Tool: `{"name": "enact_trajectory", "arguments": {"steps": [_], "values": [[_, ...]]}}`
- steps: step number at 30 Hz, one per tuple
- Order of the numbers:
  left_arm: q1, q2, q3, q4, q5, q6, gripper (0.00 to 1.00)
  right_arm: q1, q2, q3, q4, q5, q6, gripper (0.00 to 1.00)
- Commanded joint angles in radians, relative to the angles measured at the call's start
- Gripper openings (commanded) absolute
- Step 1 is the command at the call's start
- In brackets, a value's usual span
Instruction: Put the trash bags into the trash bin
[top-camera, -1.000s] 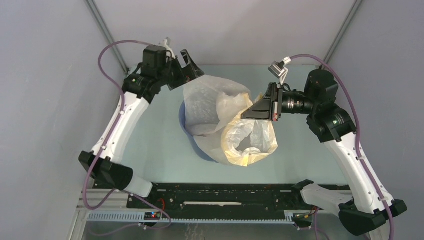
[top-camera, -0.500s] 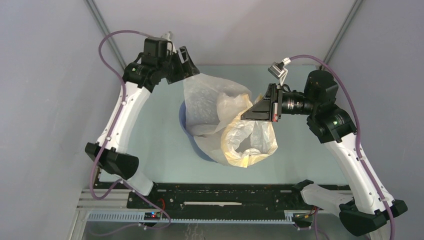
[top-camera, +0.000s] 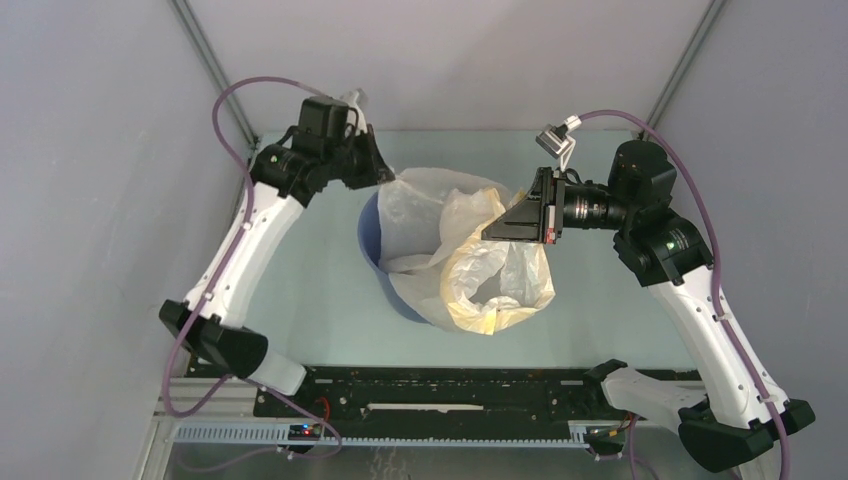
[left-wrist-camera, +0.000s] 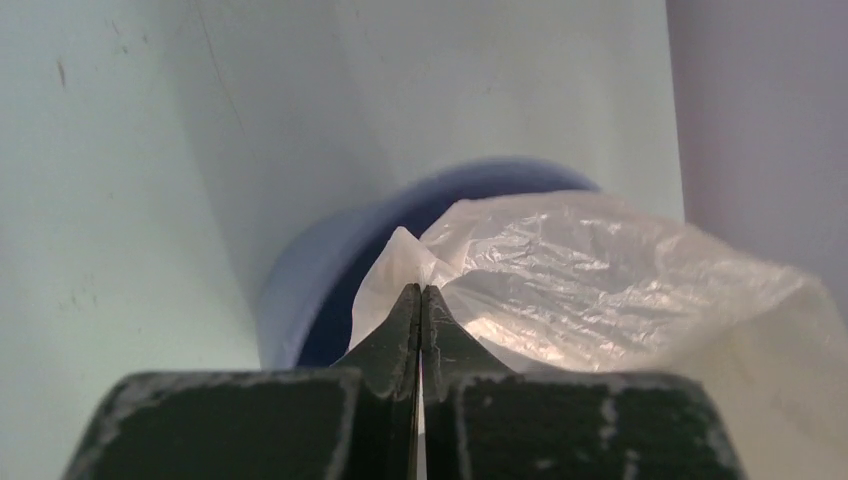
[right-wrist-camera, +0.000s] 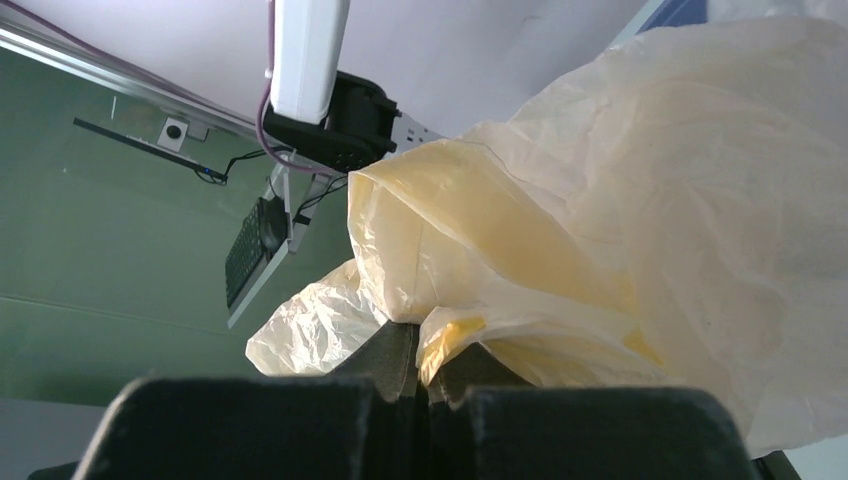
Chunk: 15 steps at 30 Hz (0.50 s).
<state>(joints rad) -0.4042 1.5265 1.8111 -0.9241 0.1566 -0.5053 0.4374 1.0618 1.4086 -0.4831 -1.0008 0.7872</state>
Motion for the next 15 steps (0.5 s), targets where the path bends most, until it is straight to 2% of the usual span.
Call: {"name": "enact_trajectory", "arguments": {"steps": [1, 4, 7, 14, 15], "values": [[-0.092, -0.172, -0.121, -0.007, -0.068, 0.019, 0.0, -0.001, -0.014, 0.003, 0.014, -0.008, -0.006, 0.0], [-0.193, -0.251, -0.255, 0.025, -0.122, -0.032, 0.0, -0.004, -0.012, 0.003, 0.02, 0.005, 0.001, 0.0], [-0.214, -0.266, -0.361, 0.05, -0.107, -0.112, 0.0, -0.017, -0.003, 0.004, 0.04, 0.048, 0.03, 0.0], [-0.216, -0.147, -0.348, -0.007, -0.18, -0.066, 0.0, 0.032, 0.084, 0.065, 0.081, 0.306, 0.128, 0.0], [-0.216, -0.143, -0.33, -0.008, -0.179, -0.058, 0.02, 0.043, 0.107, 0.086, 0.066, 0.347, 0.132, 0.0]]}}
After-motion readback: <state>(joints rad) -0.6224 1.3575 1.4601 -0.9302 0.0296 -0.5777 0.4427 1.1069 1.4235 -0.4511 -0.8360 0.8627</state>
